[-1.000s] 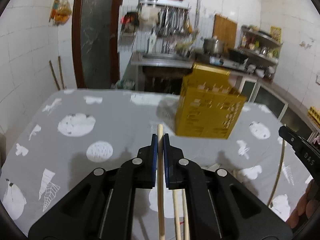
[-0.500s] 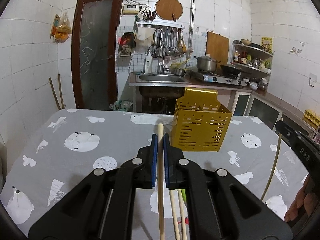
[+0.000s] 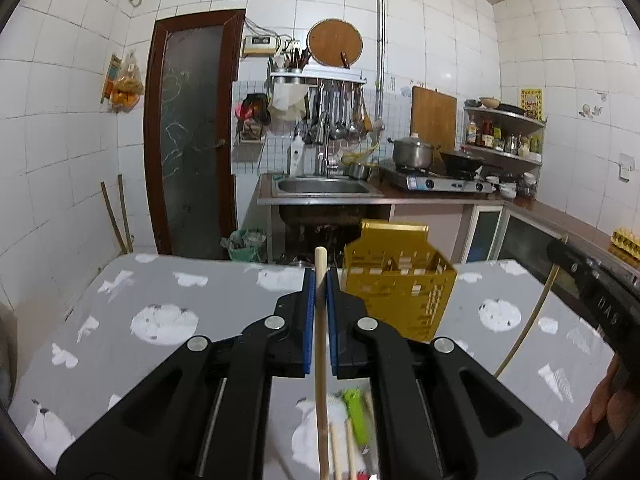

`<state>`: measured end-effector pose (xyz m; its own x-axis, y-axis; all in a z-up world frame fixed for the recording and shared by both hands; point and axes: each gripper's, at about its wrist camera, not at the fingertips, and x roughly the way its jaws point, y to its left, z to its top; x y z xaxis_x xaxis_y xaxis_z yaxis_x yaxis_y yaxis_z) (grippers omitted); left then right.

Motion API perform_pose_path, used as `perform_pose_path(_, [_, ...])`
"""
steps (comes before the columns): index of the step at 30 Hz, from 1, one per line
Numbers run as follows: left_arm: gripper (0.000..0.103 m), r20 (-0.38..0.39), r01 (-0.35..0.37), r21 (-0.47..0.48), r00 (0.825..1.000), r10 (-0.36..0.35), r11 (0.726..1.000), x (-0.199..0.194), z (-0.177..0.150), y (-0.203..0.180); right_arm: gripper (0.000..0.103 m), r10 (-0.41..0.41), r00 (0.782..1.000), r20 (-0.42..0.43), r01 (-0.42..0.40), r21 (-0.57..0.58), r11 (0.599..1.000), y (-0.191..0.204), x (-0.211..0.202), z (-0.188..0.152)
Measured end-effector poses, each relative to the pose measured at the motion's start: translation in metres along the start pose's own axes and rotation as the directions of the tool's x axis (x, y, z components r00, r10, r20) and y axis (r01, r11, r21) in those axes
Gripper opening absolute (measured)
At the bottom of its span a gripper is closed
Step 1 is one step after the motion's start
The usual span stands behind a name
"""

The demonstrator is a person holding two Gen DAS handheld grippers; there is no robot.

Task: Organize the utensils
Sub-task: 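Lift both held chopsticks upright and carry them over the yellow holder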

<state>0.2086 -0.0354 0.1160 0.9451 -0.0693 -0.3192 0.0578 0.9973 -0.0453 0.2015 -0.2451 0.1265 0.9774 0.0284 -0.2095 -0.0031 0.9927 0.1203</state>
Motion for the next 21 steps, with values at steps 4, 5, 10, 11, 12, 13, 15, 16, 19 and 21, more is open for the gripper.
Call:
perform_pose_path(4, [0.004,0.027,0.004,0.02,1.0,-0.005,1.0,0.011,0.025,-0.012,0.005,-0.002,1.0,-0.004,0.002,-0.011,1.0,0.001,0.01,0.012])
perform_pose_path(5, [0.004,0.04,0.007,0.022,0.999,-0.008,1.0,0.015,0.036,-0.016,0.005,-0.001,1.0,-0.006,0.001,-0.013,1.0,0.001,0.014,0.016])
perform_pose_path(10, [0.004,0.095,0.028,0.018,0.995,-0.029,0.999,0.034,0.082,-0.028,0.005,0.001,1.0,0.003,0.0,-0.005,1.0,0.001,0.03,0.04])
perform_pose_path(11, [0.004,0.105,0.023,0.018,0.994,-0.025,1.0,0.038,0.091,-0.031,0.005,0.002,1.0,0.004,-0.002,-0.003,1.0,0.001,0.033,0.045])
perform_pose_path(12, [0.004,0.123,0.015,0.019,0.992,-0.018,1.0,0.044,0.101,-0.034,0.005,0.002,1.0,0.014,-0.002,-0.001,1.0,0.001,0.037,0.053])
perform_pose_path(13, [0.004,0.133,0.011,0.02,0.991,-0.014,1.0,0.048,0.108,-0.036,0.005,0.001,1.0,0.022,-0.001,-0.001,1.0,0.002,0.04,0.06])
perform_pose_path(15, [0.004,0.152,0.015,0.009,0.988,-0.016,1.0,0.058,0.126,-0.04,0.005,0.004,0.999,0.042,-0.004,-0.001,1.0,0.004,0.046,0.078])
perform_pose_path(16, [0.004,0.161,0.026,-0.006,0.987,-0.025,1.0,0.064,0.137,-0.04,0.005,0.002,0.999,0.053,-0.002,-0.002,1.0,0.004,0.049,0.086])
perform_pose_path(19, [0.004,0.205,0.026,-0.023,0.979,-0.021,0.999,0.076,0.158,-0.043,0.005,0.007,0.997,0.083,-0.007,0.009,1.0,0.004,0.06,0.114])
perform_pose_path(21, [0.004,0.218,0.044,-0.029,0.975,-0.037,0.999,0.086,0.168,-0.046,0.005,0.008,0.995,0.097,-0.009,0.014,1.0,0.005,0.066,0.126])
